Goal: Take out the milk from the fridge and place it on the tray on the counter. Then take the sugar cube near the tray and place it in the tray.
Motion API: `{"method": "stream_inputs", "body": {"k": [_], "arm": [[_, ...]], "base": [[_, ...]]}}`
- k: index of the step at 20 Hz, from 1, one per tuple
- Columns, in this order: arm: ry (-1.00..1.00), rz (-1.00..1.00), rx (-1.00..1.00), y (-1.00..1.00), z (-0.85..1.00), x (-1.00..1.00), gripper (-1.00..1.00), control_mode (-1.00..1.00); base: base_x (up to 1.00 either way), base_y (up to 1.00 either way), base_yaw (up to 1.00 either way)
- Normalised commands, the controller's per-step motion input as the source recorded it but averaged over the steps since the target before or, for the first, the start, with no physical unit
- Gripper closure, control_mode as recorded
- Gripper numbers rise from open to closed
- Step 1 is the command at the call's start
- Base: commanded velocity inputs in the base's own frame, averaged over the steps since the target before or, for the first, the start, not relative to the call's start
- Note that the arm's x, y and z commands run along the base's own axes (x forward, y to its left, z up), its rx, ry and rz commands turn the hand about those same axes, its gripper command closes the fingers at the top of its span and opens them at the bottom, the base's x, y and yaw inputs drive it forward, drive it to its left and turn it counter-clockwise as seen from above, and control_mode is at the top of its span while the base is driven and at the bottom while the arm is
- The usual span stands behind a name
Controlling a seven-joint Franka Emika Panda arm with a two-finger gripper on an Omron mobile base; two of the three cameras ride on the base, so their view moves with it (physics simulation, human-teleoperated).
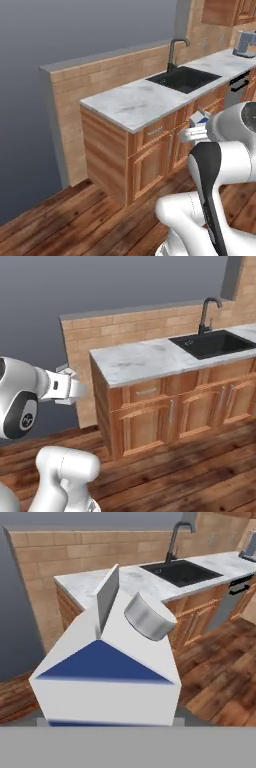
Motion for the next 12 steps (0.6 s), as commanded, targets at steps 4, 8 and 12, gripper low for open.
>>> {"method": "stream_inputs", "body": {"k": [4,8,12], "arm": [[0.0,0.0,0.0,0.0,0.0,0.0,1.0,1.0],[0.0,0.0,0.0,0.0,0.0,0.0,1.0,1.0],[0.0,0.0,0.0,0.0,0.0,0.0,1.0,1.0]], "base": [[0.0,-0.65,-0.82],[0.0,-0.56,-0.86],[0.0,-0.38,-0.9]]}}
